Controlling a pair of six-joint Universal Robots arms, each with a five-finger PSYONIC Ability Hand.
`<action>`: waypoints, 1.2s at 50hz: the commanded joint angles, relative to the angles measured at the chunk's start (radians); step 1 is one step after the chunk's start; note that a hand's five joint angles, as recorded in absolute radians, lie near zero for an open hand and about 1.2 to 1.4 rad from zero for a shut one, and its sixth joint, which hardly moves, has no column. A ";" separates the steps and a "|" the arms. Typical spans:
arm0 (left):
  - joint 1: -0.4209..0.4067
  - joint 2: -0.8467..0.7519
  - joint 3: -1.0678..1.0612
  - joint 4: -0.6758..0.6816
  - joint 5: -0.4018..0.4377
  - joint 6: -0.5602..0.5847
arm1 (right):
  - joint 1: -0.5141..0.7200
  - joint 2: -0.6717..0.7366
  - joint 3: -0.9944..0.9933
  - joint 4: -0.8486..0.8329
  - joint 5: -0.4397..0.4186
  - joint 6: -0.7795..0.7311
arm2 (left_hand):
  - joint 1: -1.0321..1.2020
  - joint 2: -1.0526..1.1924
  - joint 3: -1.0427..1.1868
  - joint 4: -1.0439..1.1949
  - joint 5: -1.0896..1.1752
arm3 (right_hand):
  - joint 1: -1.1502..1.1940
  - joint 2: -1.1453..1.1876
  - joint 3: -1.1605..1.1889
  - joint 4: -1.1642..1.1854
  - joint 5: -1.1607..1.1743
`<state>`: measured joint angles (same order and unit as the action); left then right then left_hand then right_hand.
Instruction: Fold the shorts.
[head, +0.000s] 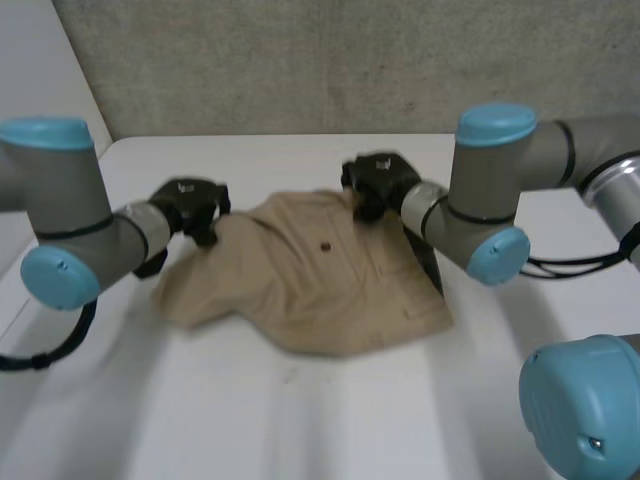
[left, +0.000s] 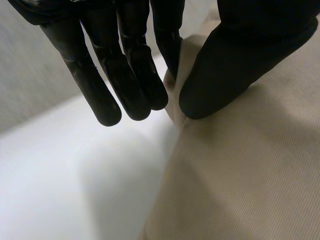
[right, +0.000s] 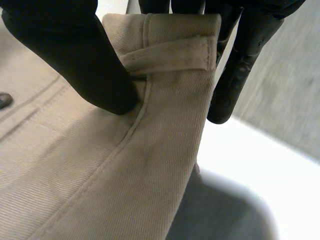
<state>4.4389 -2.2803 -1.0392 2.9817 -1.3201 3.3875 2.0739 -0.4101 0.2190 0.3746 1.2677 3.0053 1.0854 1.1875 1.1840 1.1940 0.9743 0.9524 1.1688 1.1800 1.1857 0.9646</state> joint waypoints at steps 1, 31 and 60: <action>-0.055 0.039 0.183 0.120 -0.116 -0.002 | -0.001 -0.142 -0.079 -0.187 0.007 -0.002 | 0.311 0.209 0.212 0.202 0.247 | 0.444 0.227 0.216 0.211 0.257; -0.170 0.542 -0.803 0.652 -0.243 0.021 | -0.063 -0.731 1.055 -0.411 -0.057 -0.203 | 0.311 0.209 0.212 0.202 0.247 | 0.444 0.227 0.216 0.211 0.257; -0.038 0.843 -0.881 0.232 -0.211 -0.051 | -0.222 -1.059 1.559 -0.419 -0.062 -0.313 | -0.614 -0.716 -0.712 -0.722 -0.677 | -0.633 -0.849 -0.860 -0.866 -0.819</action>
<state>4.2670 -1.4908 -1.9339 3.2141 -1.5636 3.4214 1.8689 -1.3986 1.7578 -0.0395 1.2015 2.6947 0.4482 0.4457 0.4465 0.4339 0.2554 0.2884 0.3392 0.3183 0.3190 0.1427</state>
